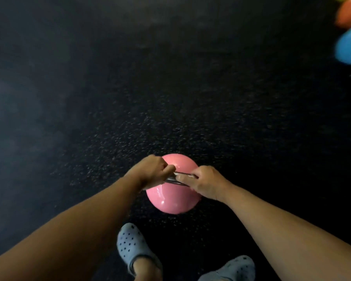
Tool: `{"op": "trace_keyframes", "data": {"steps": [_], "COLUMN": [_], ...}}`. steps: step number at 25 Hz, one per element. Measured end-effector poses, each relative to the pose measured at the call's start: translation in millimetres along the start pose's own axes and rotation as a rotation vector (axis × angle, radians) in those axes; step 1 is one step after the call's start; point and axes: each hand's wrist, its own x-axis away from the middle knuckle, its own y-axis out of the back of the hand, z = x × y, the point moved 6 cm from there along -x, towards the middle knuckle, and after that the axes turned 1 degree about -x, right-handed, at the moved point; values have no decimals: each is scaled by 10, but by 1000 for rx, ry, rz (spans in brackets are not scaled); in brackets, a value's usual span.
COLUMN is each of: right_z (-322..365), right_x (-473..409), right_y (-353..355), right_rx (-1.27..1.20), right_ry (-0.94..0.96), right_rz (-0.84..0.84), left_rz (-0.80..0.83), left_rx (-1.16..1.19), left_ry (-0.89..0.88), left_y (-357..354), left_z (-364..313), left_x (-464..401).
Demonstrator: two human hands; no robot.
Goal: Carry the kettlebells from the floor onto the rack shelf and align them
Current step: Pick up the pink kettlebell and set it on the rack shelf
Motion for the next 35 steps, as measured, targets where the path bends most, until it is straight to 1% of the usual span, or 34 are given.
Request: {"op": "trace_keyframes", "data": {"steps": [1,4,8,9,13,14,15,16,18,20,21,24,25,26,27,28,29,30,31,32,33,34,35], "right_z": [-231,-1048,-2135,-2306,-3157,-3281,-3570,-3883,-3871,-4165,-4335,-4718,-4802,-4838,-4866,-4942,-5009,-5118,-5222,-5309,-5388,-5522,-5511], "right_x": [196,902,2047,2303,3647,3873,4241,4708,4877,5295,5484,6011,6098,6157,6212,6253,6286,6340,6378,6401,6383,6434,6460], "right_y": [221,1074,2112,2319,3124,3261,3383,3521,3685,3833,3892,3979,4015,4057,4106,4128,4147,4191,4251,4264,4262,4262,4275], "right_rx": [-43,-164,-247,-252,-271,-268,-288,-285,-220,-179,-157,-252,-180,-150,-193,-348,-353,-268,-335,-433,-501,-561,-619], "right_ry": [-31,-135,-247,-260,-355,-375,-441,-525,-550,-650,-698,-845,-881,-861,-861,-900,-914,-910,-923,-947,-953,-932,-963], "right_rz": [-34,-227,-550,-612,-881,-944,-1040,-1142,-1202,-1292,-1315,-1371,-1381,-1423,-1420,-1353,-1314,-1365,-1381,-1388,-1365,-1503,-1541], "left_rz": [11,36,82,72,13,8,25,28,-66,-104,-85,-121,-85,-56,-49,-53,-53,-68,-64,-44,-18,-9,-6], "left_rx": [-5,-62,-105,-113,-156,-169,-212,-296,-417,-387,-436,-636,-659,-643,-649,-631,-675,-716,-738,-707,-650,-578,-528], "left_ry": [-26,-154,-291,-323,-511,-551,-638,-766,-902,-997,-1020,-1325,-1303,-1264,-1256,-1305,-1377,-1439,-1456,-1452,-1389,-1317,-1280], "left_y": [17,129,221,244,215,209,97,-48,-23,-134,-191,-472,-506,-518,-577,-668,-737,-783,-811,-836,-849,-838,-844], "left_z": [-332,-1662,-3519,-3885,-5754,-6064,-6568,-7198,-7428,-8023,-8326,-9092,-9280,-9431,-9588,-9732,-9865,-9984,-10099,-10182,-10248,-10318,-10391], "left_x": [-173,-711,-1305,-1409,-1765,-1802,-1841,-1856,-1822,-1913,-1938,-1923,-1940,-1983,-2075,-2164,-2205,-2246,-2289,-2341,-2419,-2509,-2585]}}
